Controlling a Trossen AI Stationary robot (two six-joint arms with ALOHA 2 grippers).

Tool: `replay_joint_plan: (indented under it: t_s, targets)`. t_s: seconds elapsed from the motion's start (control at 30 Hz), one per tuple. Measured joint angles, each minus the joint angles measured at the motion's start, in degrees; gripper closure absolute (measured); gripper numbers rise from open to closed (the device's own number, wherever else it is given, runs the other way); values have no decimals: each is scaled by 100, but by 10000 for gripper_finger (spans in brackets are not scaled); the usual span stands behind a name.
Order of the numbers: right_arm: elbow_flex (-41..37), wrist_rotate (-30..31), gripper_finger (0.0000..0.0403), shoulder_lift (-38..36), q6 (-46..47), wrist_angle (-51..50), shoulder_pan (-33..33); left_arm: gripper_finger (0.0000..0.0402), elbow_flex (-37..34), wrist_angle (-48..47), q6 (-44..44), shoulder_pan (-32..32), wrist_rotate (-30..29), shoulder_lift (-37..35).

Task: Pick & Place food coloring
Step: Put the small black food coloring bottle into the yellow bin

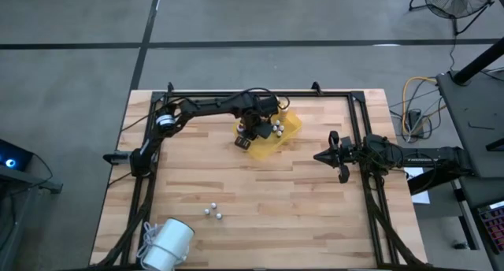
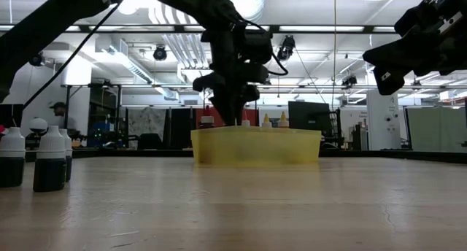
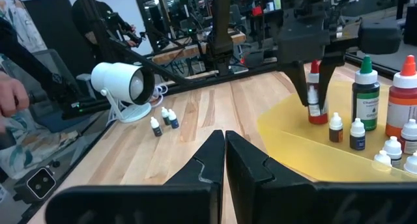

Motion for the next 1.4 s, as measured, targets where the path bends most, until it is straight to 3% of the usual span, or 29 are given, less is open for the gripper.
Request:
replay_joint_plan:
  t_s: [0.63,1.4]
  targets:
    - [0,0,394,2,0,-2,0,347,-601,324,14,0,-1,-2]
    - [0,1,394,2,0,-2,2,347,-644,604,-194,52,81,-4]
